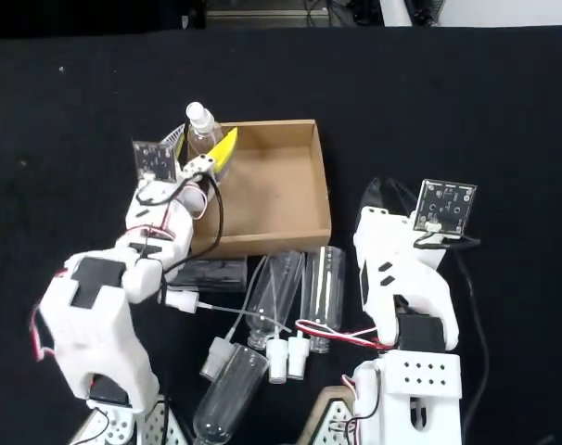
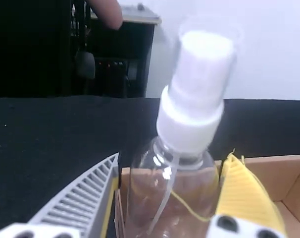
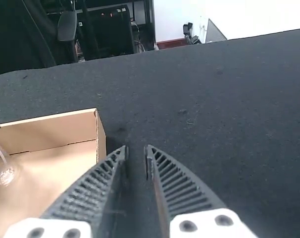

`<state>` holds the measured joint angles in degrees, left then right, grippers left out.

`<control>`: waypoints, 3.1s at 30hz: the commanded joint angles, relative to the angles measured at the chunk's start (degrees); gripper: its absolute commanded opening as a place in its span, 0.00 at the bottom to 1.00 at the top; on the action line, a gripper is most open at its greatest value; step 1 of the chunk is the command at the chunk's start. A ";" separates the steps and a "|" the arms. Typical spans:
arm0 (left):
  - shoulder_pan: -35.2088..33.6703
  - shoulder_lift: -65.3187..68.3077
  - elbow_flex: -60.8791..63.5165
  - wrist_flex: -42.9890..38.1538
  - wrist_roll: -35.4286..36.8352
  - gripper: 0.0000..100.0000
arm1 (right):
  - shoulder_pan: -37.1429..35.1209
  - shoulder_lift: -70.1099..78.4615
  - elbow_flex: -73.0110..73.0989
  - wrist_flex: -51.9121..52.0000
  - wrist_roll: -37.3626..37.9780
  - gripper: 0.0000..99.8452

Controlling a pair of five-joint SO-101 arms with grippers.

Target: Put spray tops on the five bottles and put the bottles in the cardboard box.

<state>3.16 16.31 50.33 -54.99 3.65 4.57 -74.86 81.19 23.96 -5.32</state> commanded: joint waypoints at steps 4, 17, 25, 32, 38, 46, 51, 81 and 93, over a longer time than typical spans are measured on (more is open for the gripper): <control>-1.01 -11.25 -0.57 11.87 0.00 0.38 | 1.23 -1.89 -0.13 -1.58 -0.35 0.05; -1.36 -20.22 5.85 12.04 -0.44 0.31 | 1.23 -1.80 -0.13 -1.58 -0.35 0.05; 0.13 -34.02 8.75 35.69 -2.90 0.31 | 1.23 -1.89 -0.13 -1.58 -0.35 0.05; 0.04 -41.93 4.18 61.19 -3.16 0.31 | 1.23 -1.80 -0.13 -1.58 -0.35 0.05; -1.27 -42.02 1.71 68.40 -2.81 0.31 | 1.23 -1.71 -0.13 -1.58 -0.35 0.05; -2.86 -42.64 1.89 73.49 -2.81 0.31 | 0.88 -1.80 -0.13 -1.58 -0.35 0.05; -1.45 -41.93 -2.33 83.60 -2.64 0.31 | 0.88 -1.63 -0.13 -1.58 -0.35 0.05; -0.75 -41.93 -3.30 93.19 6.42 0.19 | -11.16 29.67 -24.22 12.48 1.41 0.05; -0.66 -38.15 -4.00 93.19 6.42 0.19 | -11.78 46.73 -34.68 12.66 1.41 0.05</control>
<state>1.93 -23.52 48.22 38.20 9.45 -6.15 -29.32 51.30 36.35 -4.18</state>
